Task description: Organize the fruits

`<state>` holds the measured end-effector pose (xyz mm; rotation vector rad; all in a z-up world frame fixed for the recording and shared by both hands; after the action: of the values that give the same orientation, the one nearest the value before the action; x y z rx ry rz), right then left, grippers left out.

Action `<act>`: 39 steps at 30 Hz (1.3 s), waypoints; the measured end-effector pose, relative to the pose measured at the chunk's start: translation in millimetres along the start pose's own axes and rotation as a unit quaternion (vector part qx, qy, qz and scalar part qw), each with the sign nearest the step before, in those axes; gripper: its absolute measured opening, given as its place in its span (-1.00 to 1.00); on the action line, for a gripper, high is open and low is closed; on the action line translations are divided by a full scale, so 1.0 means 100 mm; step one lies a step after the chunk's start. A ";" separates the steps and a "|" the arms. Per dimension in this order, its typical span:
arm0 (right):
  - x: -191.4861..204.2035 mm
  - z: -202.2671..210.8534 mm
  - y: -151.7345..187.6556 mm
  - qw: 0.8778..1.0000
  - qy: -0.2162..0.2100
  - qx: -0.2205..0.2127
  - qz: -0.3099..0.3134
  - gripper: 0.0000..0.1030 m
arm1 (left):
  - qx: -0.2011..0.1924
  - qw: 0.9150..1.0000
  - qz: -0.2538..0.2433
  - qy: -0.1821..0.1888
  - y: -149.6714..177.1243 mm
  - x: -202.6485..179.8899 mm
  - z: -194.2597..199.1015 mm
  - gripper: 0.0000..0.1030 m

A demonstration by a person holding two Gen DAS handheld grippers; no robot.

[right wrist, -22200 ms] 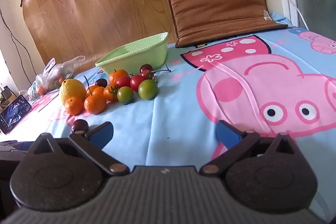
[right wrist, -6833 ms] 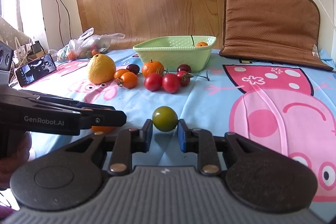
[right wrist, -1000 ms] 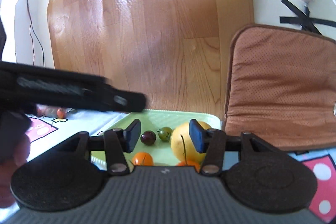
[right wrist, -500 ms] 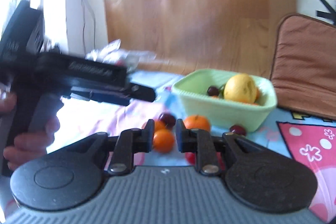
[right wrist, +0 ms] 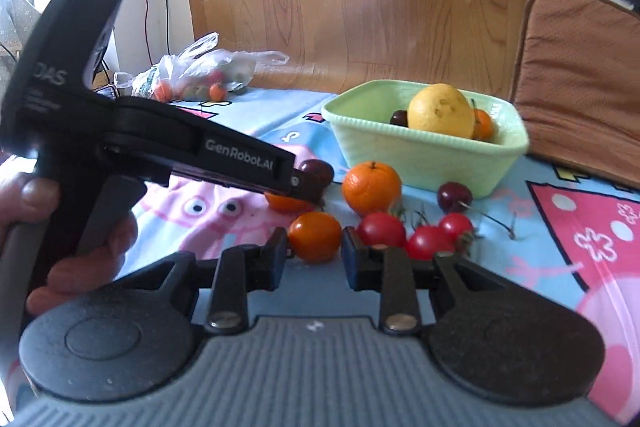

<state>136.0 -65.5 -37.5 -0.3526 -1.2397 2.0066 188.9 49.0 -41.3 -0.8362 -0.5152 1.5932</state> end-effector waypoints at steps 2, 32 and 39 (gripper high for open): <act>0.02 0.08 0.07 1.000 0.007 -0.005 0.001 -0.37 | 0.001 1.000 -0.006 -0.001 0.05 -0.03 0.07 -0.39; 0.08 0.74 0.54 0.998 0.048 -0.020 -0.021 -0.31 | -0.025 0.995 -0.092 -0.020 0.68 -0.48 0.70 -0.37; 0.11 0.80 0.49 0.997 0.060 -0.040 -0.014 0.13 | -0.029 0.996 -0.085 -0.006 0.67 -0.45 0.75 -0.33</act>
<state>60.7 -122.4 -38.7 -0.4850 -1.2451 1.8882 90.3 1.2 -31.6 -0.8051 -0.6275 1.4336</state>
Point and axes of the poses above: each gripper's, at about its wrist camera, not at the fingertips, and z roughly against the way its jaws point, x to its left, y to its underside, the point moved 8 cm from there along -z, roughly the way its jaws point, and after that the axes turned 7 degrees about -y, right-handed, at the moved point
